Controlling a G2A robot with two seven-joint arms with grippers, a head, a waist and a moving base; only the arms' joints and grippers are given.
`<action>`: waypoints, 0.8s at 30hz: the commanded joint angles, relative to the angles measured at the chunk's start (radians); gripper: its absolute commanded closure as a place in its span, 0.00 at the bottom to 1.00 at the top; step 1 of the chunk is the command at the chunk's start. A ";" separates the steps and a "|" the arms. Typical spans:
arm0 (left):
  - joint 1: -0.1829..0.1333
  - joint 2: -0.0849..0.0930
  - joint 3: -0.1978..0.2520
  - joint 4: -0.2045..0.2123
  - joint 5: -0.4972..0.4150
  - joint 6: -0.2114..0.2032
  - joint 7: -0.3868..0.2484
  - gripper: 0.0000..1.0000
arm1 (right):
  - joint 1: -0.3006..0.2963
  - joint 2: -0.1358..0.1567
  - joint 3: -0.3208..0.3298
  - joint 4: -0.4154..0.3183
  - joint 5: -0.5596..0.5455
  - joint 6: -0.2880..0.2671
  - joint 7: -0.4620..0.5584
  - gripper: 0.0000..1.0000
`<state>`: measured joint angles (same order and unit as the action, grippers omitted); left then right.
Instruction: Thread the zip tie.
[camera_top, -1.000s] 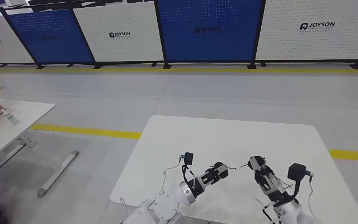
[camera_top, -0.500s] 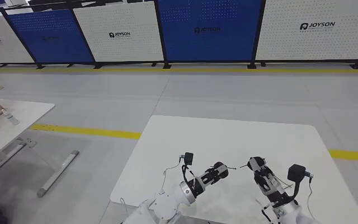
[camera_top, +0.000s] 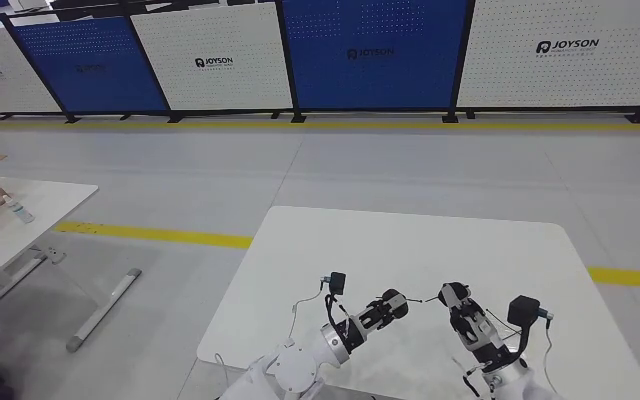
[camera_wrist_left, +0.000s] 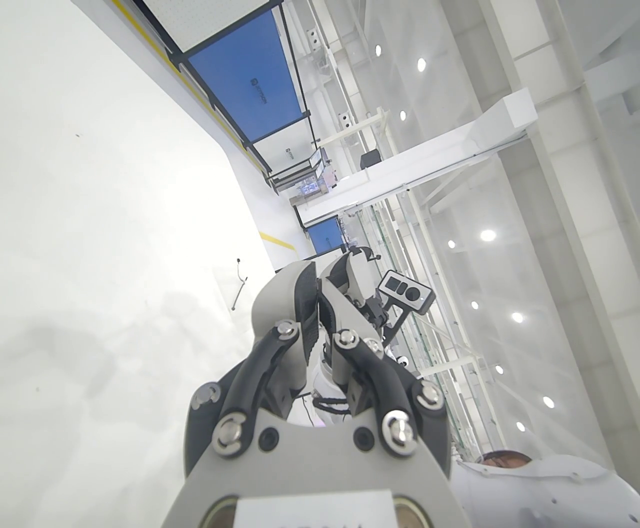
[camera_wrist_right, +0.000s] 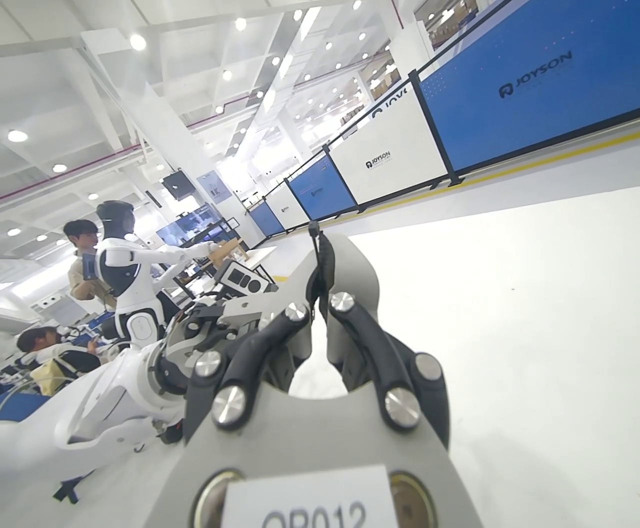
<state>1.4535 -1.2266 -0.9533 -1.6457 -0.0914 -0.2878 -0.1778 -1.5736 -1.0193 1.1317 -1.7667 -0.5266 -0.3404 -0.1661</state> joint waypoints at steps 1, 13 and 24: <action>0.000 0.000 0.000 0.000 0.000 0.000 0.000 1.00 | 0.000 0.000 0.000 0.000 0.000 0.000 0.000 1.00; 0.000 0.000 0.000 0.000 0.000 0.000 0.000 1.00 | -0.008 -0.007 0.015 -0.006 0.008 0.000 -0.002 1.00; 0.000 0.000 0.000 0.000 0.000 0.000 0.000 1.00 | 0.002 -0.017 0.008 0.000 0.010 0.007 0.020 1.00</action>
<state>1.4535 -1.2266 -0.9533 -1.6457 -0.0914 -0.2878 -0.1778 -1.5741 -1.0348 1.1415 -1.7697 -0.5156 -0.3324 -0.1502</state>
